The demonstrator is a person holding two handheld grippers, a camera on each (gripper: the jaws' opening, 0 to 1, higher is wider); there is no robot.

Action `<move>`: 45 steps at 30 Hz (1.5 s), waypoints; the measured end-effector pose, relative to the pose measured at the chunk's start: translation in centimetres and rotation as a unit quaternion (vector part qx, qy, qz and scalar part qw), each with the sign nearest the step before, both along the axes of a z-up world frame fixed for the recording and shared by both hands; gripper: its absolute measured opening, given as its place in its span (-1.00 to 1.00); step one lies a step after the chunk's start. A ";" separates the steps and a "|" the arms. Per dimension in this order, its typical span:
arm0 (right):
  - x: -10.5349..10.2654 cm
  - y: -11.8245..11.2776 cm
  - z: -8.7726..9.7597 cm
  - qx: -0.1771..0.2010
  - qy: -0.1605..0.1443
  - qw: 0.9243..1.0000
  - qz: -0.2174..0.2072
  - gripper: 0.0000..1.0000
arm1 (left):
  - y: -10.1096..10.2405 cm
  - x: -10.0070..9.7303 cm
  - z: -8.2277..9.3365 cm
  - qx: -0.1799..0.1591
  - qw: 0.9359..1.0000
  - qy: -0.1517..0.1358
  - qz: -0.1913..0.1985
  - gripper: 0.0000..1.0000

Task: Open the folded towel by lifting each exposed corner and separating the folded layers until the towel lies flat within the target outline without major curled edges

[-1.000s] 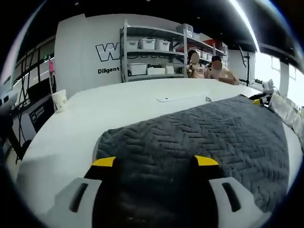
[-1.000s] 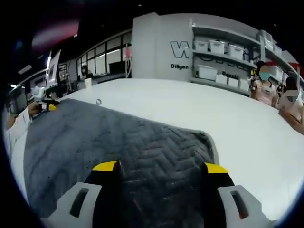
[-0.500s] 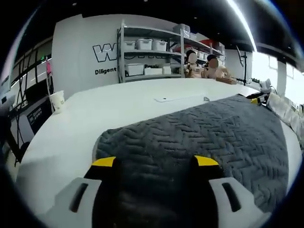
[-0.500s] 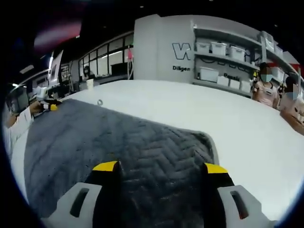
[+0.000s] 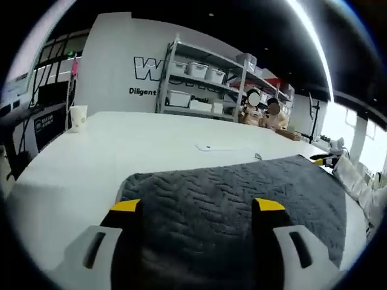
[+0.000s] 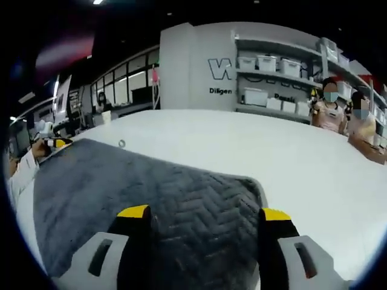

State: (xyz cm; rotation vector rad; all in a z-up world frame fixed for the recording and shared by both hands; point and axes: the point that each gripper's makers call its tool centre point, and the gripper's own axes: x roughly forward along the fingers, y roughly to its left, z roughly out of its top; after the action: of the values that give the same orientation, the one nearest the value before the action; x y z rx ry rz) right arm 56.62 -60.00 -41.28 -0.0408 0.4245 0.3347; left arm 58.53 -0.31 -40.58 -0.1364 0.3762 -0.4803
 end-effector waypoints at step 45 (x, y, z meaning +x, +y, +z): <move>-7.6 2.4 -3.4 -0.036 0.047 0.998 0.001 0.56 | -1.2 -6.5 -3.5 0.135 0.989 0.020 0.057 0.52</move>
State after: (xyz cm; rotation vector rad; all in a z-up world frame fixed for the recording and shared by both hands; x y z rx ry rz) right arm 49.03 -57.65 -44.64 -0.0966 0.5304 0.3241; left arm 52.03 -1.55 -44.03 0.0959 0.4659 -0.3105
